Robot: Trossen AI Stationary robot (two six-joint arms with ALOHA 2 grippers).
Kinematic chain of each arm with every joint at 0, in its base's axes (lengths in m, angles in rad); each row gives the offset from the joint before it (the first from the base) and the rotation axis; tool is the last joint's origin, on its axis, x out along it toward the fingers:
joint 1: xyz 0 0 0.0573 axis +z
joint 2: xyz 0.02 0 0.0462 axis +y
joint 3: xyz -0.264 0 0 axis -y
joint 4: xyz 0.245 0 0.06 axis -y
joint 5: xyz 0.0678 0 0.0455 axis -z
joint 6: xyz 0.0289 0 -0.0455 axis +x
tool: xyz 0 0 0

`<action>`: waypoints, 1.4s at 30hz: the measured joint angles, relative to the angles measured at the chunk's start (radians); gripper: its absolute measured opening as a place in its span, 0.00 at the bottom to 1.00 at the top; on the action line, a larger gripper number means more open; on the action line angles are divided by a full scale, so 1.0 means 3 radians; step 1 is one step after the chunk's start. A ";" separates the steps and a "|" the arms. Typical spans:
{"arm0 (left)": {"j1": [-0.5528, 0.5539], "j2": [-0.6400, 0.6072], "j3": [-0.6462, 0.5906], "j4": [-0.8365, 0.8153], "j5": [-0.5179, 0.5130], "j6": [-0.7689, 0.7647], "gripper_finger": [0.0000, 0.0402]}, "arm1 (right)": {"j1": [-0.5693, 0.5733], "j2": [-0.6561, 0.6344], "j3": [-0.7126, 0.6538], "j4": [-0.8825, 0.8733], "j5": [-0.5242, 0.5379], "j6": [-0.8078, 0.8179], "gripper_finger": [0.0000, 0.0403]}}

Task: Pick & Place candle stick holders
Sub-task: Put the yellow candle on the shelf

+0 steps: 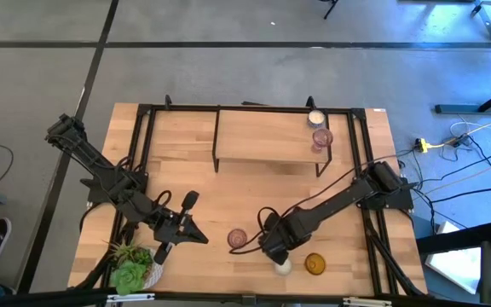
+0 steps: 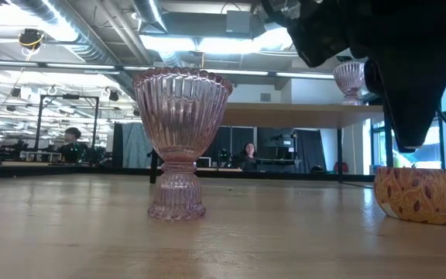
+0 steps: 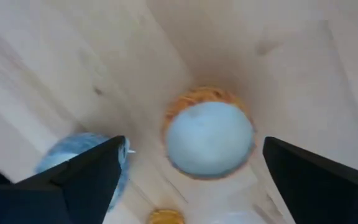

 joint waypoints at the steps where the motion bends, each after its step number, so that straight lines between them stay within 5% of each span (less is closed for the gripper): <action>1: 0.0000 0.0000 0.0000 0.0000 0.0000 0.0000 0.01 | 0.0013 0.0000 0.0000 0.0047 -0.0007 -0.0003 0.95; 27: 0.0000 0.0000 0.0000 0.0010 0.0000 0.0000 0.01 | 0.0168 0.0000 0.0000 -0.0184 0.0391 0.0163 0.94; 42: 0.0000 0.0000 0.0000 0.0010 0.0000 0.0000 0.01 | 0.0092 -0.0004 -0.0339 0.0174 0.0154 0.0138 0.94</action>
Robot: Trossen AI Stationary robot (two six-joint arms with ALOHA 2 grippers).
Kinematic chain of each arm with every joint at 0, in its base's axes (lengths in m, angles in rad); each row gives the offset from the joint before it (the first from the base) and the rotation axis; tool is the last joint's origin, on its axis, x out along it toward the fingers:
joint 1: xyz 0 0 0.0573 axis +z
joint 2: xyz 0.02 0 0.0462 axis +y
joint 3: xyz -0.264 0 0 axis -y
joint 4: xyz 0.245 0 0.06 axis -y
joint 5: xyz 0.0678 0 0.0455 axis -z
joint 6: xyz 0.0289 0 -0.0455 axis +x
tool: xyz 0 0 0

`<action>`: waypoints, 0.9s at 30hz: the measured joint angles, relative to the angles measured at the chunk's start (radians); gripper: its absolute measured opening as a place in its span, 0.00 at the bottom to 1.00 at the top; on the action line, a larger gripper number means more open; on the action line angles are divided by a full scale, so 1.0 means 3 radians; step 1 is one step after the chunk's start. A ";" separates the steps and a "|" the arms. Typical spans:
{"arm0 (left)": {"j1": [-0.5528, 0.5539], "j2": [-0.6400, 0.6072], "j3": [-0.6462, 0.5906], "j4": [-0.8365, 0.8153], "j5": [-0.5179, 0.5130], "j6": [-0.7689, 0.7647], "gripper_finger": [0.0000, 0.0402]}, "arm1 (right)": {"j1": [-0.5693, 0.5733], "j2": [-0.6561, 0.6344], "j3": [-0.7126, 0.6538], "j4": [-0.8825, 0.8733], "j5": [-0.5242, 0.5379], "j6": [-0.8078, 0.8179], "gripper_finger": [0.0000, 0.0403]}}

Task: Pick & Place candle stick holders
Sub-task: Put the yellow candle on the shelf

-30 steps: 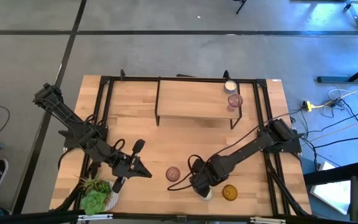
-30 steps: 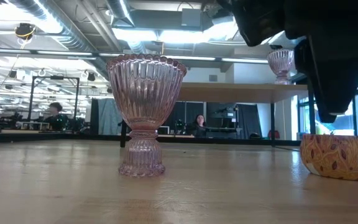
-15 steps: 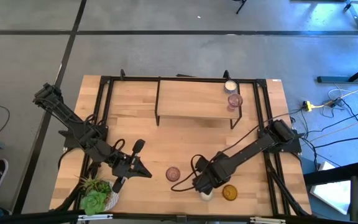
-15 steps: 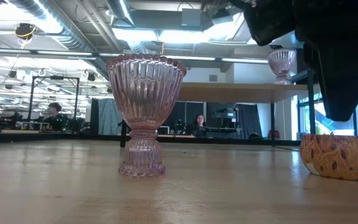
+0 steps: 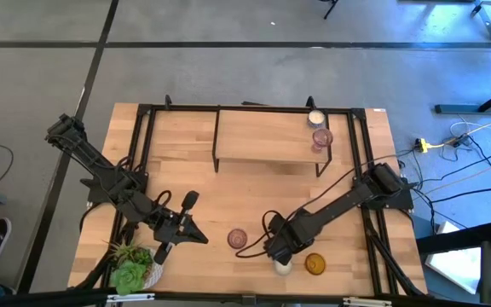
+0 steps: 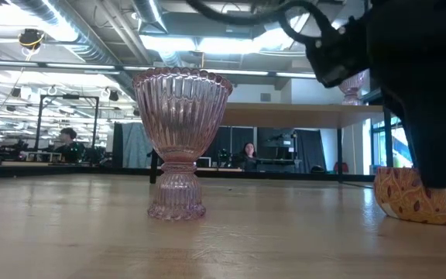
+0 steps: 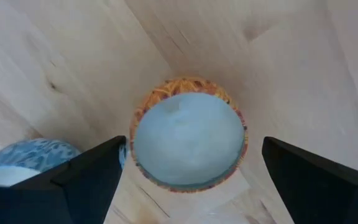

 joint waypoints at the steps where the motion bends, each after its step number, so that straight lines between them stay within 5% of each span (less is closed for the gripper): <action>1: 0.0000 0.0000 0.0000 0.0000 0.0000 0.0001 0.01 | -0.0003 0.0000 -0.0018 0.0013 -0.0007 0.0000 0.94; 27: 0.0000 0.0000 0.0000 0.0000 -0.0001 0.0028 0.01 | -0.0002 0.0039 -0.0068 0.0329 -0.0004 -0.0034 0.94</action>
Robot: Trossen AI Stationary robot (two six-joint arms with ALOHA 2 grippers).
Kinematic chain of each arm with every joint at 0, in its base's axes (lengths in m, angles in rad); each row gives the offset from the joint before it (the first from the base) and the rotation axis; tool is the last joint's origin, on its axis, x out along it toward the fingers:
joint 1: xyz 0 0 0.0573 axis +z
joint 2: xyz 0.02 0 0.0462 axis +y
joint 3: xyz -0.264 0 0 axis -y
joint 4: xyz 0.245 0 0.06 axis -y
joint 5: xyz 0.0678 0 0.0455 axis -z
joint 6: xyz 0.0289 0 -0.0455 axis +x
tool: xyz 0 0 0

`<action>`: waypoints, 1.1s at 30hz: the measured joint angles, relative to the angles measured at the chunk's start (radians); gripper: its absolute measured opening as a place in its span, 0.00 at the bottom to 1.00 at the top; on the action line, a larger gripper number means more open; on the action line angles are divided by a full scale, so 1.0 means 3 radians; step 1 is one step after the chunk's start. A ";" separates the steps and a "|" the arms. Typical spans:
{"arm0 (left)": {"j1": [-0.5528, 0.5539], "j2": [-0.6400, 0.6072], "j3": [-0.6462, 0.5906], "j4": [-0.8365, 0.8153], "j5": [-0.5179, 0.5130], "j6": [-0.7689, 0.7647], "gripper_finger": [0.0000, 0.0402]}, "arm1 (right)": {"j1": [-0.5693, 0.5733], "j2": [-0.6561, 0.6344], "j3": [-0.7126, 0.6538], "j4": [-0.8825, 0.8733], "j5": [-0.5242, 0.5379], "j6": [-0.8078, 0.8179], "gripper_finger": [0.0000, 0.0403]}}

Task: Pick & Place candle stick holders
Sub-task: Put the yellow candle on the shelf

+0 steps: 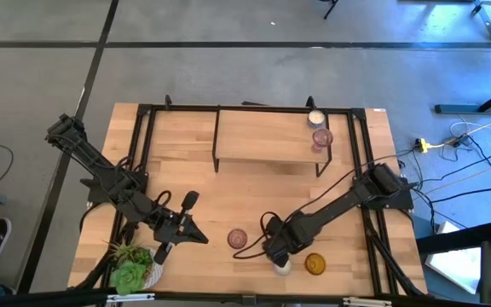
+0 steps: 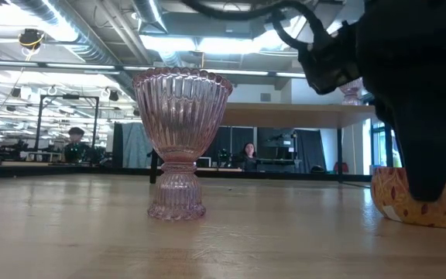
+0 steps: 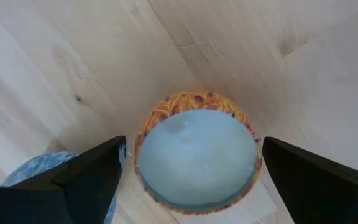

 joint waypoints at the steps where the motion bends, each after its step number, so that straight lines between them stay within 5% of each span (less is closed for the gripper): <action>1: 0.0000 0.0000 0.0000 0.0001 0.0000 0.0000 0.01 | 0.0000 0.0022 0.0001 0.0008 -0.0001 0.0006 0.94; 22: 0.0000 0.0001 0.0000 0.0000 0.0000 0.0000 0.01 | 0.0025 0.0126 0.0001 0.0123 -0.0090 0.0179 0.93; 33: 0.0000 0.0001 0.0000 0.0001 0.0000 0.0000 0.01 | 0.0028 0.0126 0.0000 0.0053 -0.0065 0.0167 0.66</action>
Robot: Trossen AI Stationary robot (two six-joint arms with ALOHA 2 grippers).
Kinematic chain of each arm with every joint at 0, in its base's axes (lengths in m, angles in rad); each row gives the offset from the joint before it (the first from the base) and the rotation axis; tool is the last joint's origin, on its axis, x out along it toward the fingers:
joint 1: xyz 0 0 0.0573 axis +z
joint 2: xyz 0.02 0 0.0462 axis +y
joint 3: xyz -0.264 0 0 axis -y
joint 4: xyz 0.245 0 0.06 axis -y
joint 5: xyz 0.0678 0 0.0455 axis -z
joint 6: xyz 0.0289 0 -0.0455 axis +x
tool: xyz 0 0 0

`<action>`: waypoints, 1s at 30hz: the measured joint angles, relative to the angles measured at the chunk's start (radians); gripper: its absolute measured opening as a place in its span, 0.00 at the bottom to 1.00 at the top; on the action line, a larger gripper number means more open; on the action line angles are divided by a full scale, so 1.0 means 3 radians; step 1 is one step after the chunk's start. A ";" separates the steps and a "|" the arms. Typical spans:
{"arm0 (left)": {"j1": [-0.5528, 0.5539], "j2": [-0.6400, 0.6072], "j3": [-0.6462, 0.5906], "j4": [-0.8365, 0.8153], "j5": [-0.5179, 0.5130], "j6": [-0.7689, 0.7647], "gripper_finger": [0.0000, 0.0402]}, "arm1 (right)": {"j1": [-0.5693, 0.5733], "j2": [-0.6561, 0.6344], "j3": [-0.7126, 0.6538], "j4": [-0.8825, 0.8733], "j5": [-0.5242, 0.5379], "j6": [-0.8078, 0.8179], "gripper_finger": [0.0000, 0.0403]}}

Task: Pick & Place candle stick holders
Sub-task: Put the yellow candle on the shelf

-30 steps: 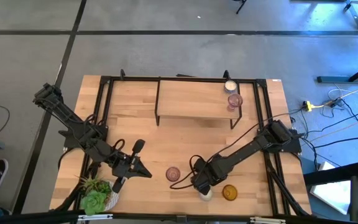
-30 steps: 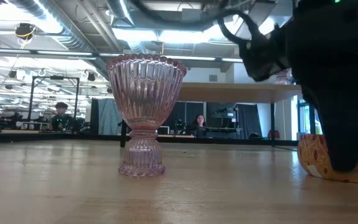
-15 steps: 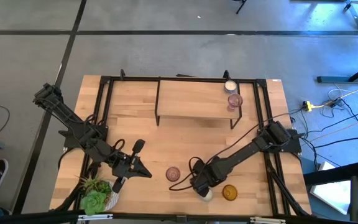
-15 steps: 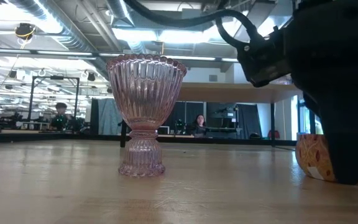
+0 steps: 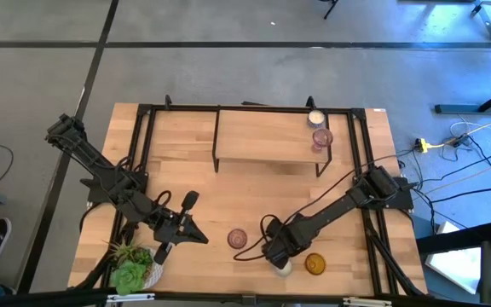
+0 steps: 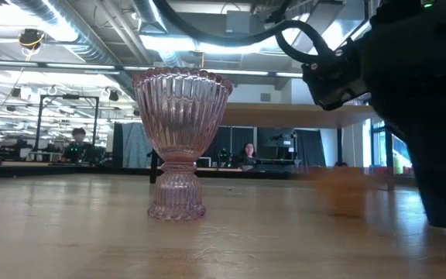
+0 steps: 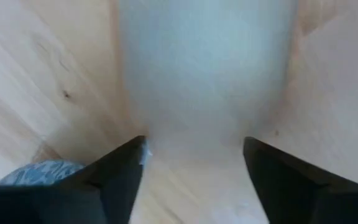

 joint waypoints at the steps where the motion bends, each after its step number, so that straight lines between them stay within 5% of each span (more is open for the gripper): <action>1: 0.0000 0.0000 0.0000 0.0000 0.0000 0.0000 0.01 | -0.0006 0.0000 0.0000 0.0010 0.0011 -0.0022 0.63; 12: 0.0001 0.0000 0.0000 0.0000 0.0000 0.0001 0.01 | -0.0051 -0.0001 0.0001 0.0009 0.0001 -0.0098 0.29; 30: 0.0000 0.0000 0.0000 0.0000 0.0000 0.0001 0.01 | -0.0058 -0.0003 0.0001 0.0019 0.0034 -0.0111 0.28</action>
